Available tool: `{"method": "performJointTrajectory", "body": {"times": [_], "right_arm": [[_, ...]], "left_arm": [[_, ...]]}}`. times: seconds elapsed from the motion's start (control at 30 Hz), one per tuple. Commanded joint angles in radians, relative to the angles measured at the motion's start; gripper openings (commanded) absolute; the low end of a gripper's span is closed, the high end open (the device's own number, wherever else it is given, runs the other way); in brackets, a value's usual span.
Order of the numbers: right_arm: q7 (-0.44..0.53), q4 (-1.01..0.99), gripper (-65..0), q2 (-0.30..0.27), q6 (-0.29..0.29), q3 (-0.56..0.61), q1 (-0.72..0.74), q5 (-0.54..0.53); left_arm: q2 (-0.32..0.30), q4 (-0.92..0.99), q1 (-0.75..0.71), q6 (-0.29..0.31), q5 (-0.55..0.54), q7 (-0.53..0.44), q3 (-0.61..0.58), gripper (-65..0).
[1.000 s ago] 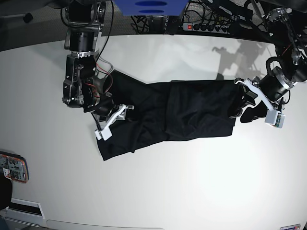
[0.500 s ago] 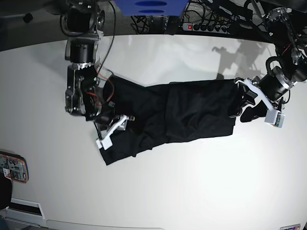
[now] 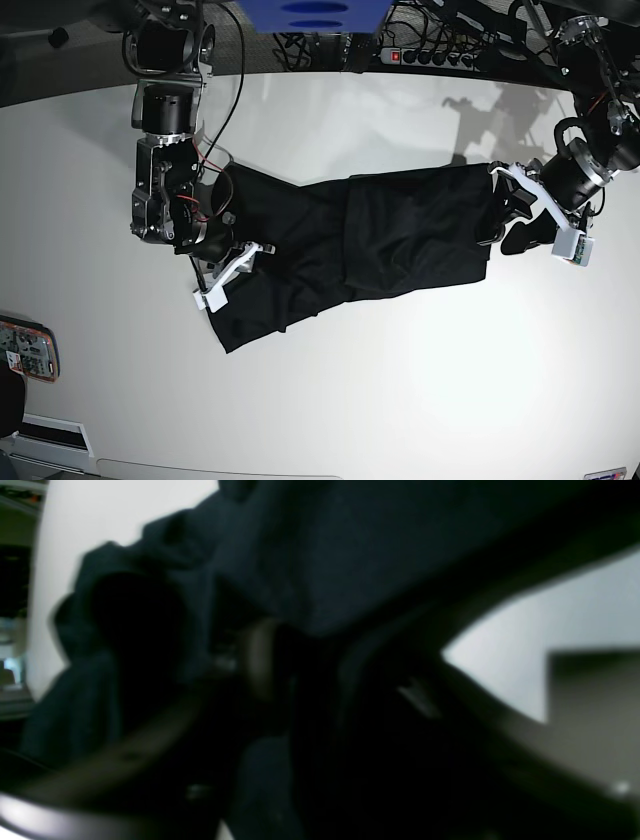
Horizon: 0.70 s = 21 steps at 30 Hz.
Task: Fold the T-shirt properly
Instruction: 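Fold the pinched end with the right gripper over toward the left gripper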
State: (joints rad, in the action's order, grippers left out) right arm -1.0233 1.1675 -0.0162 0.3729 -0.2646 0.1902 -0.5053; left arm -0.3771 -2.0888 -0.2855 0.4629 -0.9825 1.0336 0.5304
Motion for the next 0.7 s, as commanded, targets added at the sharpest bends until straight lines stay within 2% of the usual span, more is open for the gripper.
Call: {"method": "performJointTrajectory", "body": {"times": [0.0,0.03,0.1,0.17,0.27,0.37,0.47,0.53,0.67], "right_arm": [[0.004,0.015,-61.6,-0.017,0.001,0.001,0.016,-0.006],[0.004,0.013,-65.0,-0.021,0.001,-0.002,0.016,-0.006],[0.004,0.015,-65.0,-0.028,-0.002,-0.005,0.016,-0.005],[0.004,0.030,-65.0,-0.063,-0.002,0.001,0.010,-0.005],[-0.009,0.136,-65.0,-0.080,-0.004,0.003,0.009,-0.003],[-0.032,0.223,-65.0,-0.104,-0.021,0.003,0.007,0.063],[-0.061,0.314,-65.0,-0.104,-0.058,0.006,0.007,0.213],[-0.067,0.363,-65.0,-0.104,-0.058,0.020,0.007,0.334],[-0.064,0.457,-65.0,-0.104,-0.096,0.149,0.007,0.623]], "left_arm": [[-0.010,-0.014,0.007,0.001,-0.019,-0.020,0.003,-36.9],[-0.010,-0.014,0.007,0.001,-0.019,-0.020,0.003,-36.9],[-0.010,-0.014,0.007,0.001,-0.019,-0.020,0.003,-36.9],[-0.010,-0.014,0.007,0.001,-0.019,-0.020,0.003,-36.9],[-0.010,-0.014,0.007,0.001,-0.019,-0.020,0.003,-36.9],[-0.010,-0.014,0.010,0.001,-0.019,-0.022,0.001,-36.9],[-0.010,-0.014,0.010,0.001,-0.019,-0.022,0.001,-36.9],[-0.010,-0.014,0.010,0.001,-0.019,-0.022,0.001,-36.9],[-0.010,-0.014,0.009,0.001,-0.019,-0.022,0.001,-36.9]]}}
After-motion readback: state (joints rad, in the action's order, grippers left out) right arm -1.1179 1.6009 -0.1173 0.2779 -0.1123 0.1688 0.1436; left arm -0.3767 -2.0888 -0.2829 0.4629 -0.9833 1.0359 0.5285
